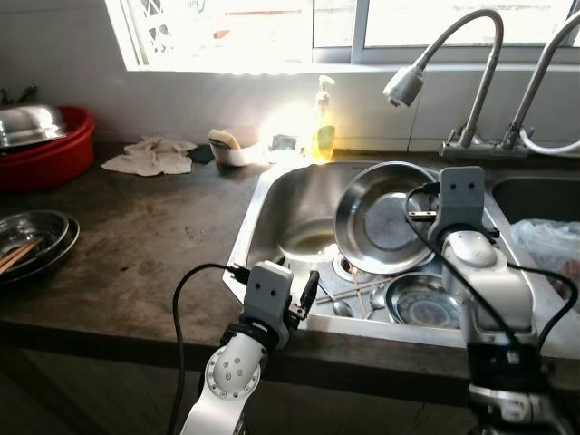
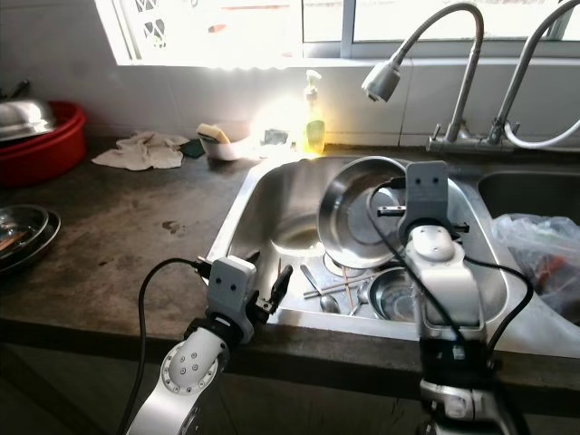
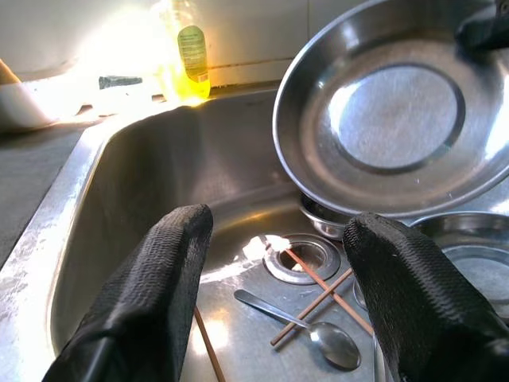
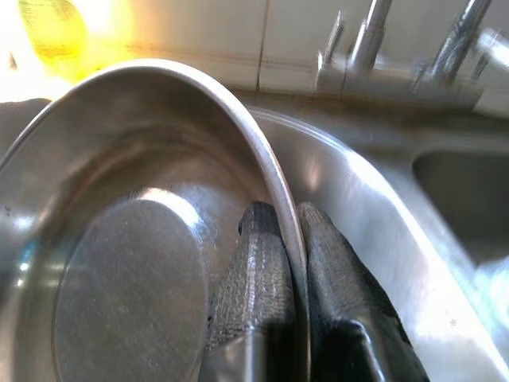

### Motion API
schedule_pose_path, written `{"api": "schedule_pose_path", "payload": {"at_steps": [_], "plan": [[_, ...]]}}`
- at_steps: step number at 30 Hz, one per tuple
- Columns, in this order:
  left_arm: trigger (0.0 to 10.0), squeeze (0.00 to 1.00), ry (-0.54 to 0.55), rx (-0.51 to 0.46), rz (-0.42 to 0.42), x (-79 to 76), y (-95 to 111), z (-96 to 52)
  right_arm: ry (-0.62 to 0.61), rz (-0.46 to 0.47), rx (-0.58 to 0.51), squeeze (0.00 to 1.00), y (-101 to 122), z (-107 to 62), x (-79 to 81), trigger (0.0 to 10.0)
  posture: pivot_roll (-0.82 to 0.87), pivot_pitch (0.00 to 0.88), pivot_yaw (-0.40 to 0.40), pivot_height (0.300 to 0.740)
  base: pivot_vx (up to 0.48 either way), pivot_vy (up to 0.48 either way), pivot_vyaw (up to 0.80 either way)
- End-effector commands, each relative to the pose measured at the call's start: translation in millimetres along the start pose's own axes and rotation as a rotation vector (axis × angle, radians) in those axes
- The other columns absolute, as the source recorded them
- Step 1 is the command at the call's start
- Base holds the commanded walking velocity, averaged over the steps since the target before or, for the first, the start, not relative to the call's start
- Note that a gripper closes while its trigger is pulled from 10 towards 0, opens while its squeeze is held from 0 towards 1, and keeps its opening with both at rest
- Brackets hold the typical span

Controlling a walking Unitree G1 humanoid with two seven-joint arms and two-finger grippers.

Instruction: Kitchen organization

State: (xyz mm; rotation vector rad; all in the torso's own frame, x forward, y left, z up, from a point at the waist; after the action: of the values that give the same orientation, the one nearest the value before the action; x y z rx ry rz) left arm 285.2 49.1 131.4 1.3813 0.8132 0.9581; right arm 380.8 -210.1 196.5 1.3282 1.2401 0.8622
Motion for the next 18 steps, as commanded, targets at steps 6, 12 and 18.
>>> {"api": "schedule_pose_path", "payload": {"at_steps": [6, 12, 18], "plan": [[10.0, 0.0, 0.005, 0.003, 0.001, 0.2, 2, -4.8, 0.074, 0.052, 0.119, 0.0, -15, 23.2, 2.0, 10.0, 0.12, 0.025, -0.039, 0.74, 0.0, 0.0, 0.0], [10.0, 0.0, 0.006, 0.009, 0.001, -1.2, 2, -11.2, 0.22, -0.036, 0.228, 0.0, -40, 25.8, 32.9, 10.0, 0.14, 0.035, -0.049, 0.74, 0.0, 0.0, 0.0], [10.0, 0.0, 0.019, 0.005, -0.007, -0.6, 5, -12.9, 0.224, -0.045, 0.289, 0.59, -54, 29.4, 34.2, 10.0, 0.15, 0.043, -0.052, 0.74, 0.0, 0.0, 0.0]]}}
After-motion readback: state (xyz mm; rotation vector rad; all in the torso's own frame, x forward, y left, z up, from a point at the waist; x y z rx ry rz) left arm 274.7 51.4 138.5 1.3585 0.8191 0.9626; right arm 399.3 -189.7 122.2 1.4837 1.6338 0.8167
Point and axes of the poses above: a point about 5 cm out from each wrist's last joint towards the gripper, its own z axis pointing out of the wrist towards the gripper, its own y axis along the axis of the wrist's last joint, x = y × z, the point moved 4 cm from there along z, pointing out of the wrist towards the gripper, and after that the axes turned 1 degree about -z, right-handed, at the moved point
